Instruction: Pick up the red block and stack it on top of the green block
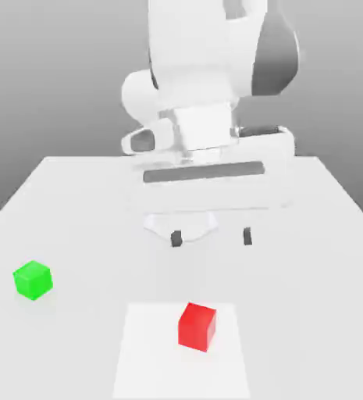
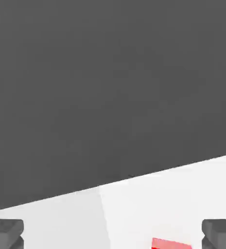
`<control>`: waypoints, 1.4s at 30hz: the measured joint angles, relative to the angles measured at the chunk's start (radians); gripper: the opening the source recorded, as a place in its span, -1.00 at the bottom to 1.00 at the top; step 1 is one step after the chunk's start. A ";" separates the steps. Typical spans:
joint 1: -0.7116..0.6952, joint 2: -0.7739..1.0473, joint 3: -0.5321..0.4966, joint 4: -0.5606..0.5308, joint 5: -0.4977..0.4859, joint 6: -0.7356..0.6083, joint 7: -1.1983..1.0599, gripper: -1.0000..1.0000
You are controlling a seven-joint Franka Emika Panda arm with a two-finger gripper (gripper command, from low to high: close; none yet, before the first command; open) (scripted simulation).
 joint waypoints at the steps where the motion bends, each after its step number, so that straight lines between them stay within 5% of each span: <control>1: -0.007 0.034 0.009 -0.022 -0.020 0.024 0.034 0.00; 6: -0.015 0.178 0.002 -0.092 -0.170 0.134 0.209 0.00; 14: -0.010 0.382 -0.002 -0.070 -0.185 0.307 0.224 0.00; 15: -0.011 0.396 -0.002 -0.069 -0.184 0.318 0.224 -1.00; 22: -0.012 0.392 -0.001 -0.069 -0.188 0.316 0.227 -1.00; 31: -0.018 0.181 0.007 -0.098 -0.182 0.136 0.222 -1.00; 42: -0.270 0.057 -0.206 -0.101 -0.224 0.031 -0.365 -1.00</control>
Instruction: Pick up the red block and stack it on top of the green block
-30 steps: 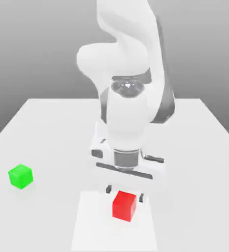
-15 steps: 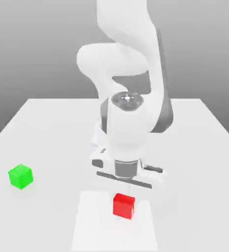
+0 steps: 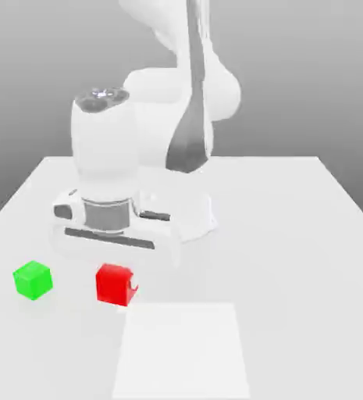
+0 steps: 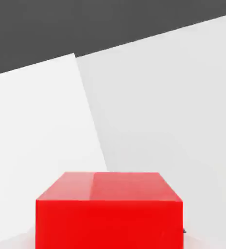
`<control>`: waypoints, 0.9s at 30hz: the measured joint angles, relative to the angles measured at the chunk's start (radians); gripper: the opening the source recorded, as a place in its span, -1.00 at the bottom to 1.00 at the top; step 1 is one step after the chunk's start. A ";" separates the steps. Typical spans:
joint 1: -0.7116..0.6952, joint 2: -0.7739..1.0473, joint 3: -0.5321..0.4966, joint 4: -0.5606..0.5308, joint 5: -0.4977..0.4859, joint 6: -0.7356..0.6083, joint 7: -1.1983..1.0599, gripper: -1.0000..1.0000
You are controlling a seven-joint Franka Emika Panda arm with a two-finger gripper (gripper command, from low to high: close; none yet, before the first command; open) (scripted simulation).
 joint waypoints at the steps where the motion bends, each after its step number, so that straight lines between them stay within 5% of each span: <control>1: -0.022 -0.007 -0.019 0.000 -0.006 -0.007 -0.059 -1.00; 12: -0.201 -0.042 -0.299 -0.009 -0.082 -0.037 -0.634 -1.00; 27: -0.173 0.146 -0.289 0.000 0.167 0.130 -0.830 -1.00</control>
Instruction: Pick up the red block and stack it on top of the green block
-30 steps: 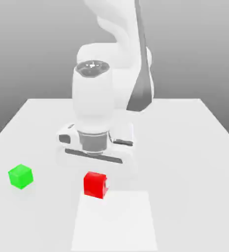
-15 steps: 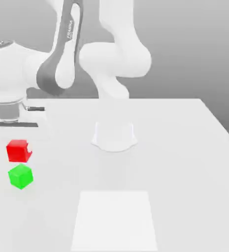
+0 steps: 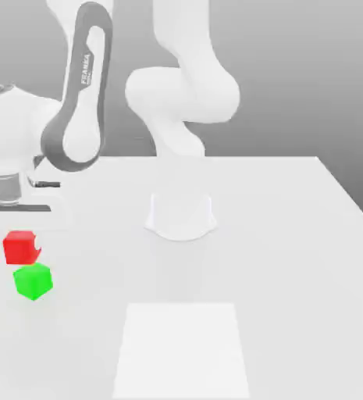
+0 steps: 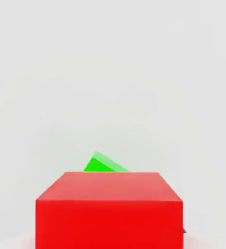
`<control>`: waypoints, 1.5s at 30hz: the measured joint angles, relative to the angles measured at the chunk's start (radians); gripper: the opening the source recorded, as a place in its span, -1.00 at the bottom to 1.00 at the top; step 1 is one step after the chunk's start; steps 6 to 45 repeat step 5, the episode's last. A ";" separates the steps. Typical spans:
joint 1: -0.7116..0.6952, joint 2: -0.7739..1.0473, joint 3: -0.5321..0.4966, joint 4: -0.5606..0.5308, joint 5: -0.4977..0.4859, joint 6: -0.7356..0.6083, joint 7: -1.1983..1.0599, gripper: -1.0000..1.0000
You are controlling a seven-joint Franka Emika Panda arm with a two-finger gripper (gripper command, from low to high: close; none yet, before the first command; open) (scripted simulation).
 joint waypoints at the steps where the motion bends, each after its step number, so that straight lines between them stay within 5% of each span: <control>1: -0.004 0.018 0.011 0.001 0.028 0.012 -0.020 -1.00; 3: -0.022 0.056 0.042 0.003 0.082 0.036 -0.059 -1.00; 4: -0.028 0.068 0.052 0.003 0.098 0.043 -0.070 1.00; 45: -0.028 0.068 0.052 0.003 0.098 0.043 -0.070 1.00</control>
